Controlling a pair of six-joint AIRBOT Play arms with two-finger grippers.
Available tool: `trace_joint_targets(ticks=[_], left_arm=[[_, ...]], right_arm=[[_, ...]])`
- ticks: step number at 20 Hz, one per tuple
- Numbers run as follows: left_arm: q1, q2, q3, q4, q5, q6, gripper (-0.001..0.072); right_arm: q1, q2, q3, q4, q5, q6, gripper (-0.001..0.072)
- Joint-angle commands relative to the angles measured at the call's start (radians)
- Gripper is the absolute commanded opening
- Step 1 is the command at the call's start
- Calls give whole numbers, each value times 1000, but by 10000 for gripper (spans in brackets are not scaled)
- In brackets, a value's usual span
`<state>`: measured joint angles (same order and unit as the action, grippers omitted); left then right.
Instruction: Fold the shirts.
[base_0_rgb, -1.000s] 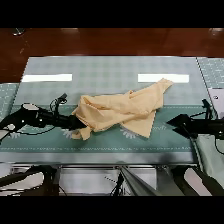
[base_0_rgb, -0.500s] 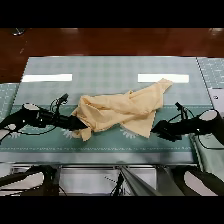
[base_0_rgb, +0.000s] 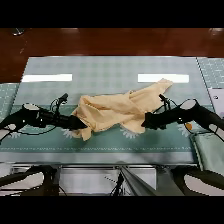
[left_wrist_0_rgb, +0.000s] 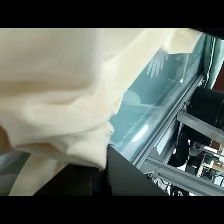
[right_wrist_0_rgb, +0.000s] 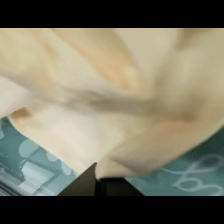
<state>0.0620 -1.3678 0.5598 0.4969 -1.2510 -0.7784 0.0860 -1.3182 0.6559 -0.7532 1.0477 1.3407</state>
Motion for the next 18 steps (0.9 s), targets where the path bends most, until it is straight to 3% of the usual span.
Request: trace_joint_targets(ticks=[1,4,7,9,11,15,18], left_arm=[[0,2,35,-2,-2,-21,23],[0,74,230,-138,-92,-88,22],[1,202,613,-182,-15,-188,22],[7,246,909,-87,99,-277,22],[9,253,1204,113,175,-462,21],[8,282,1627,396,10,-592,22],[8,423,1583,525,-47,-600,22]], right_arm=[[39,-30,153,-42,70,-13,20],[-13,5,490,-142,206,37,19],[-79,43,994,-274,264,127,19],[-123,53,1327,-325,298,156,19],[-153,85,1558,-337,286,172,19],[-161,328,1535,-351,186,147,19],[-161,509,1472,-456,174,147,19]])
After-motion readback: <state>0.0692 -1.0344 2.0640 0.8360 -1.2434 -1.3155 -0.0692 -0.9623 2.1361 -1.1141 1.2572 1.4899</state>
